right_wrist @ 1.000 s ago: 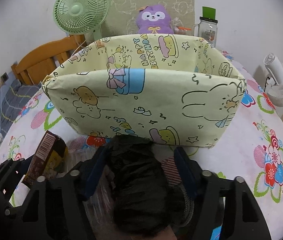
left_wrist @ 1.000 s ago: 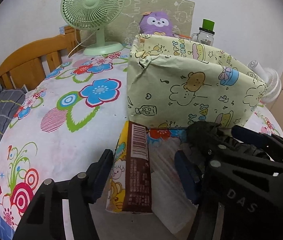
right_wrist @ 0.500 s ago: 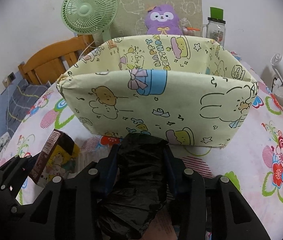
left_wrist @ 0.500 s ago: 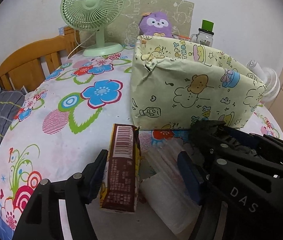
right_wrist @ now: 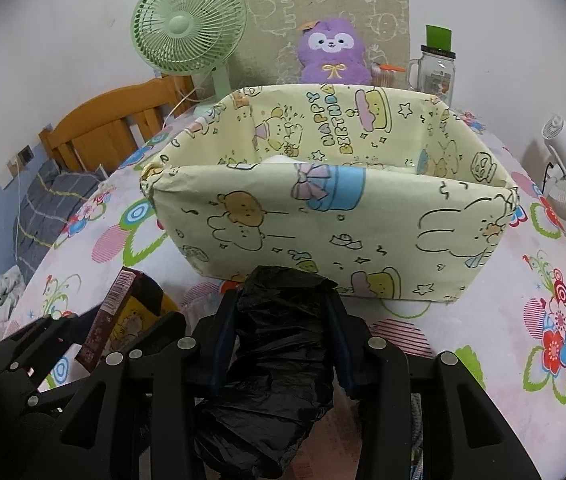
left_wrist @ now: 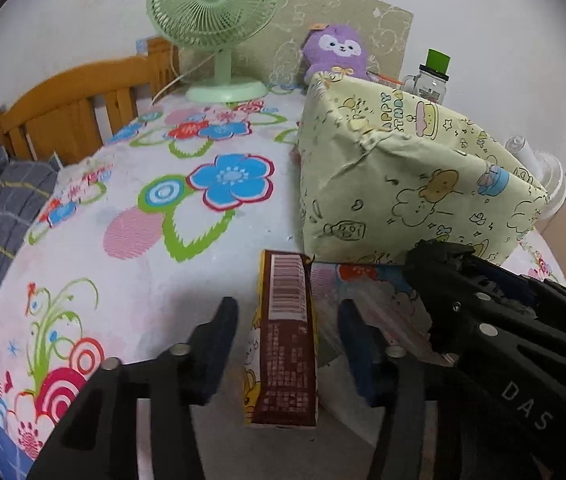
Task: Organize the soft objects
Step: 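Lift the black bundle with the right gripper while the left gripper grasps the brown snack box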
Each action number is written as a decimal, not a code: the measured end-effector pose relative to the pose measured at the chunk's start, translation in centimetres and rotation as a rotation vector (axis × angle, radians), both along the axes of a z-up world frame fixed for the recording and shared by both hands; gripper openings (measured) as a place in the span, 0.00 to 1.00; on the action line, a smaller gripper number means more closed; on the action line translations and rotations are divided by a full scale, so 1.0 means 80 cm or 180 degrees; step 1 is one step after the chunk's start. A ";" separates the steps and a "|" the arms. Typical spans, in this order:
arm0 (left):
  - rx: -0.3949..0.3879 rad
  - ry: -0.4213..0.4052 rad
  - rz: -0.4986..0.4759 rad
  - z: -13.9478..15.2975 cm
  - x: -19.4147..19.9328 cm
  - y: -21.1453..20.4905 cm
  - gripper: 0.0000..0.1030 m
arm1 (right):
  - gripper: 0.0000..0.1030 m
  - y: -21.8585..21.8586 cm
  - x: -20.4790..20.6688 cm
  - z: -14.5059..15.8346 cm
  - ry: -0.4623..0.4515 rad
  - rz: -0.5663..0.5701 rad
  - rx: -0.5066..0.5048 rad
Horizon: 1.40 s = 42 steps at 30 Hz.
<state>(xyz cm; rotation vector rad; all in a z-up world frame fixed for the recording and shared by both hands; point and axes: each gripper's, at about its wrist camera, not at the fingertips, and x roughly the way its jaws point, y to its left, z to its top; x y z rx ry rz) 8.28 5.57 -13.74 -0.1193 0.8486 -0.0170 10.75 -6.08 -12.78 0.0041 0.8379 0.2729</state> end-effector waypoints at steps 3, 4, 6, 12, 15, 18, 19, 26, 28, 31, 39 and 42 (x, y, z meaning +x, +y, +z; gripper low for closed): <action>0.0018 -0.0041 0.0008 0.002 -0.003 -0.002 0.30 | 0.44 0.003 0.000 0.000 -0.0004 -0.0006 -0.0027; 0.0022 -0.0046 0.0005 0.002 -0.004 -0.002 0.27 | 0.44 0.003 0.000 0.000 -0.0003 -0.0009 -0.0030; 0.0039 -0.0046 0.0014 0.002 -0.005 -0.005 0.22 | 0.44 0.003 -0.001 0.000 -0.0002 -0.0022 -0.0035; 0.0049 -0.0081 -0.0039 0.007 -0.009 -0.014 0.20 | 0.44 -0.003 -0.004 0.004 -0.0025 -0.0080 -0.0037; 0.0118 -0.0157 -0.0082 0.013 -0.011 -0.024 0.20 | 0.44 -0.009 -0.008 0.008 -0.0055 -0.0113 -0.0030; 0.0184 -0.0217 -0.0151 0.020 -0.013 -0.035 0.20 | 0.44 -0.014 -0.011 0.013 -0.0109 -0.0131 -0.0032; 0.0191 -0.0230 -0.0164 0.022 -0.013 -0.038 0.20 | 0.44 -0.016 -0.013 0.015 -0.0129 -0.0138 -0.0028; 0.0220 -0.0317 -0.0232 0.033 -0.015 -0.056 0.20 | 0.44 -0.033 -0.020 0.027 -0.0213 -0.0223 0.0017; 0.0227 -0.0340 -0.0249 0.037 -0.015 -0.061 0.20 | 0.44 -0.038 -0.022 0.031 -0.0232 -0.0237 0.0032; 0.0237 -0.0370 -0.0274 0.042 -0.016 -0.067 0.20 | 0.44 -0.043 -0.025 0.036 -0.0269 -0.0247 0.0051; 0.0253 -0.0435 -0.0325 0.054 -0.019 -0.082 0.20 | 0.44 -0.055 -0.033 0.050 -0.0347 -0.0281 0.0088; 0.0254 -0.0463 -0.0340 0.060 -0.020 -0.086 0.20 | 0.44 -0.060 -0.036 0.057 -0.0377 -0.0308 0.0095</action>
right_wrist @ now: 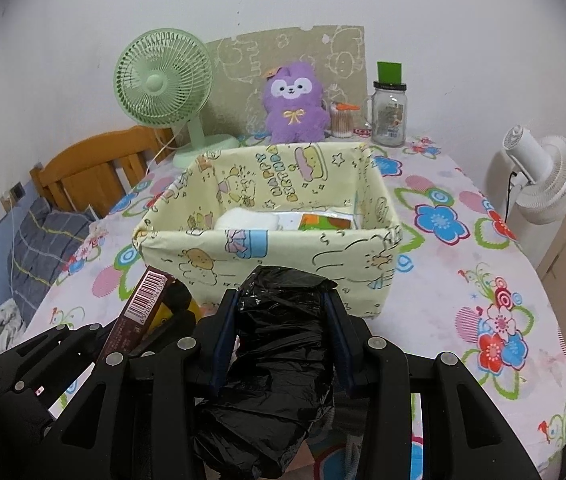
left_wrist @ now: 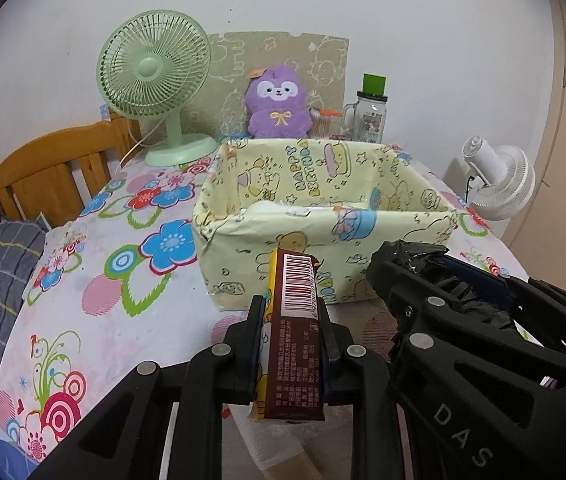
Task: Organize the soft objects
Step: 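Lift the black bundle with the right gripper while the left gripper grasps the brown snack box, then carry the black bundle and brown snack box over the fabric box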
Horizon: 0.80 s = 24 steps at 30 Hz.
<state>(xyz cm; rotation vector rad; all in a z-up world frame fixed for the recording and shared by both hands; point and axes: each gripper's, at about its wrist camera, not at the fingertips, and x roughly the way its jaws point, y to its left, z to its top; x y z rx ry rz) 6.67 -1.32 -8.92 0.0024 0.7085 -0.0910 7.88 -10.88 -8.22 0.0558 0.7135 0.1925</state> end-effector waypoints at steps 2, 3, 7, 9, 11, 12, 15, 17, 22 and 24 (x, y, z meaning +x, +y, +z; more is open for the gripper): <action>-0.0002 -0.0026 -0.0012 0.005 -0.002 -0.004 0.20 | 0.44 -0.002 -0.002 0.004 -0.0019 -0.0015 -0.0002; -0.0004 -0.0039 -0.0018 0.007 -0.003 -0.005 0.20 | 0.44 -0.004 -0.003 0.007 -0.0034 -0.0025 -0.0004; -0.0010 -0.0065 -0.0032 0.016 -0.003 -0.009 0.20 | 0.44 -0.010 -0.005 0.017 -0.0061 -0.0064 -0.0009; -0.0014 -0.0068 -0.0039 0.021 -0.003 -0.011 0.20 | 0.44 -0.013 -0.006 0.023 -0.0065 -0.0083 -0.0011; -0.0013 -0.0090 -0.0050 0.028 -0.004 -0.013 0.20 | 0.44 -0.016 -0.009 0.030 -0.0088 -0.0106 -0.0012; -0.0013 -0.0096 -0.0050 0.031 -0.005 -0.015 0.20 | 0.44 -0.016 -0.009 0.033 -0.0094 -0.0112 -0.0010; -0.0004 -0.0127 -0.0058 0.041 -0.007 -0.018 0.20 | 0.44 -0.019 -0.012 0.043 -0.0121 -0.0131 0.0006; 0.0008 -0.0151 -0.0063 0.048 -0.008 -0.019 0.20 | 0.44 -0.020 -0.014 0.049 -0.0144 -0.0141 0.0013; -0.0007 -0.0183 -0.0071 0.063 -0.010 -0.021 0.20 | 0.44 -0.022 -0.016 0.065 -0.0187 -0.0165 0.0008; -0.0003 -0.0196 -0.0075 0.069 -0.009 -0.021 0.20 | 0.44 -0.023 -0.016 0.073 -0.0208 -0.0168 0.0009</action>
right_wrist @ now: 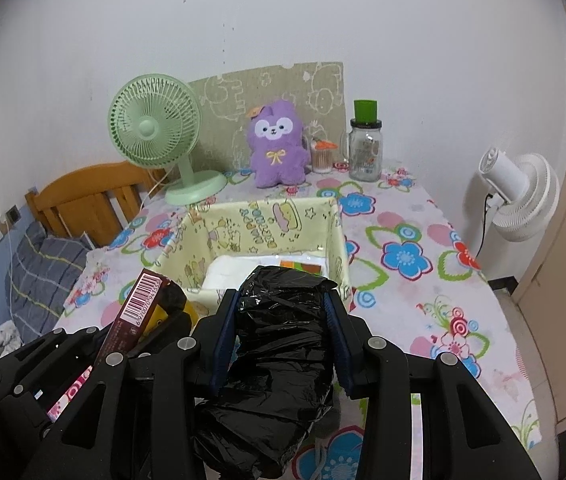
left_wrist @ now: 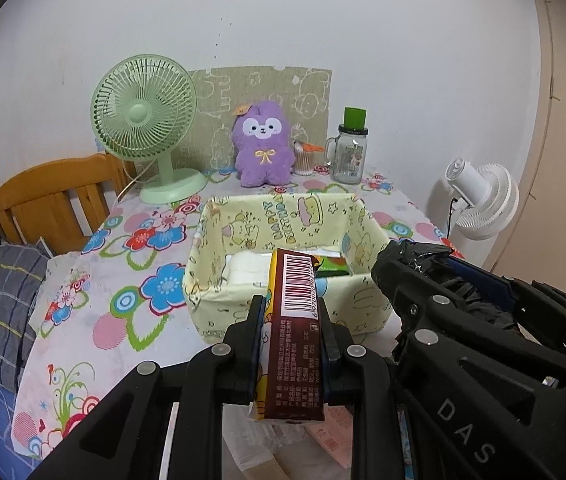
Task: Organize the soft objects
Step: 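Carry the black bundle and brown snack box over the fabric box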
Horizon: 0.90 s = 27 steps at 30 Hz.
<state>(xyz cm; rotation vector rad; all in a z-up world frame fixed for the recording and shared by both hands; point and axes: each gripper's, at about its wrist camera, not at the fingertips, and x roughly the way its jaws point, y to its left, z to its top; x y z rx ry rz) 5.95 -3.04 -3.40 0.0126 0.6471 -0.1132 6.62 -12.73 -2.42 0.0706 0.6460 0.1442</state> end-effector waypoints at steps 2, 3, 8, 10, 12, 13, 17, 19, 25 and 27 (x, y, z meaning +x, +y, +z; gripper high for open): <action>0.0032 -0.0034 0.0007 0.006 0.001 -0.001 0.20 | 0.44 -0.001 0.002 0.007 -0.0020 -0.0001 0.0005; 0.0033 -0.0049 0.0001 0.009 0.001 -0.001 0.20 | 0.44 -0.001 0.002 0.008 -0.0026 0.0003 0.0007; 0.0019 -0.0034 0.0002 0.018 0.010 0.000 0.20 | 0.44 0.000 0.012 0.020 -0.0036 0.0017 -0.0027; 0.0039 -0.0040 0.0008 0.021 0.014 -0.001 0.20 | 0.44 -0.001 0.015 0.022 -0.0032 0.0020 -0.0015; 0.0055 -0.0053 0.0014 0.024 0.015 -0.001 0.20 | 0.44 -0.002 0.020 0.024 -0.0019 0.0021 0.0031; 0.0061 -0.0049 0.0020 0.025 0.017 -0.001 0.20 | 0.44 -0.002 0.022 0.024 -0.0007 0.0018 0.0045; 0.0038 -0.0033 0.0059 0.025 0.026 0.001 0.20 | 0.44 0.000 0.032 0.024 -0.0003 0.0083 -0.0036; 0.0024 -0.0016 0.0068 0.024 0.032 0.002 0.20 | 0.44 0.001 0.039 0.023 0.0006 0.0098 -0.0041; 0.0018 0.0050 0.0088 0.019 0.054 0.002 0.20 | 0.44 0.002 0.063 0.017 0.0070 0.0125 -0.0032; -0.0002 0.0066 0.0091 0.017 0.061 0.003 0.20 | 0.44 0.003 0.071 0.016 0.0086 0.0138 -0.0045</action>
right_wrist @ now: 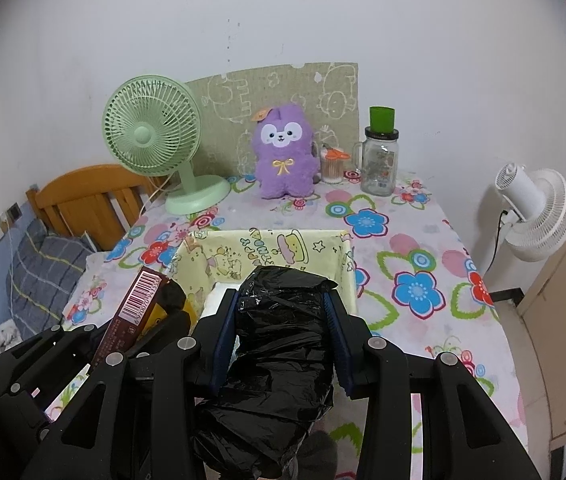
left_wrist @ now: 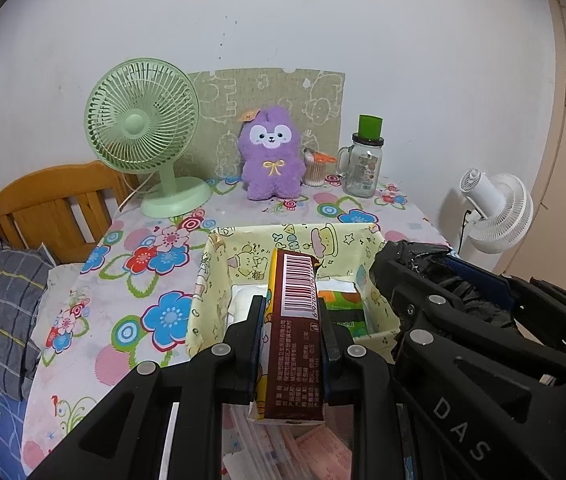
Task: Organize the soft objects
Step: 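Carry the black bundle and brown snack box over the fabric box, then lower both items into the fabric box and open both grippers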
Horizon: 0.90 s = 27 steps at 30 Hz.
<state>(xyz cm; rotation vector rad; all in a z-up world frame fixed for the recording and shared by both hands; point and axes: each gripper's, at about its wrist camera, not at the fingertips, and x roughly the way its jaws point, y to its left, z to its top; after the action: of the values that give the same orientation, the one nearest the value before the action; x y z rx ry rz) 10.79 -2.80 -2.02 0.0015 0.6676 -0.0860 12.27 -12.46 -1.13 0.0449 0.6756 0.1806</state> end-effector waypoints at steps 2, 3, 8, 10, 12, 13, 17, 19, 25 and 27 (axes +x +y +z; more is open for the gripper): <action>-0.0041 0.0020 0.0009 -0.001 0.007 0.002 0.20 | 0.44 0.002 0.006 0.000 0.0013 0.0015 -0.0009; -0.0049 0.0024 0.0013 -0.002 0.010 0.002 0.20 | 0.44 0.003 0.010 0.000 0.0018 0.0028 -0.0016; -0.0072 0.0021 0.0026 -0.002 0.025 0.003 0.21 | 0.44 0.004 0.026 0.000 0.0018 0.0051 -0.0027; -0.0085 0.0037 0.0025 -0.004 0.032 0.003 0.21 | 0.44 0.004 0.033 -0.001 0.0026 0.0053 -0.0029; -0.0103 0.0061 0.0031 -0.006 0.039 0.002 0.21 | 0.44 0.002 0.041 -0.002 0.0040 0.0052 -0.0037; -0.0115 0.0075 0.0036 -0.006 0.042 0.001 0.21 | 0.44 0.001 0.044 -0.002 0.0046 0.0055 -0.0036; -0.0141 0.0090 0.0057 -0.007 0.054 0.002 0.21 | 0.44 0.001 0.057 -0.002 0.0050 0.0080 -0.0039; -0.0154 0.0100 0.0057 -0.008 0.060 0.002 0.21 | 0.44 0.002 0.063 -0.001 0.0041 0.0094 -0.0054; -0.0162 0.0145 0.0083 -0.014 0.071 0.002 0.36 | 0.44 0.007 0.076 -0.005 0.0012 0.0151 -0.0113; -0.0124 0.0163 0.0102 -0.016 0.073 0.002 0.43 | 0.44 0.008 0.080 -0.008 0.0025 0.0169 -0.0101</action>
<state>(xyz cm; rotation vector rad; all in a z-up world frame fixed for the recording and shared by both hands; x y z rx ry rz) 16.60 -2.63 -3.30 -0.0489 0.7169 -0.0684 18.66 -11.79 -1.80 -0.0029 0.6878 0.2209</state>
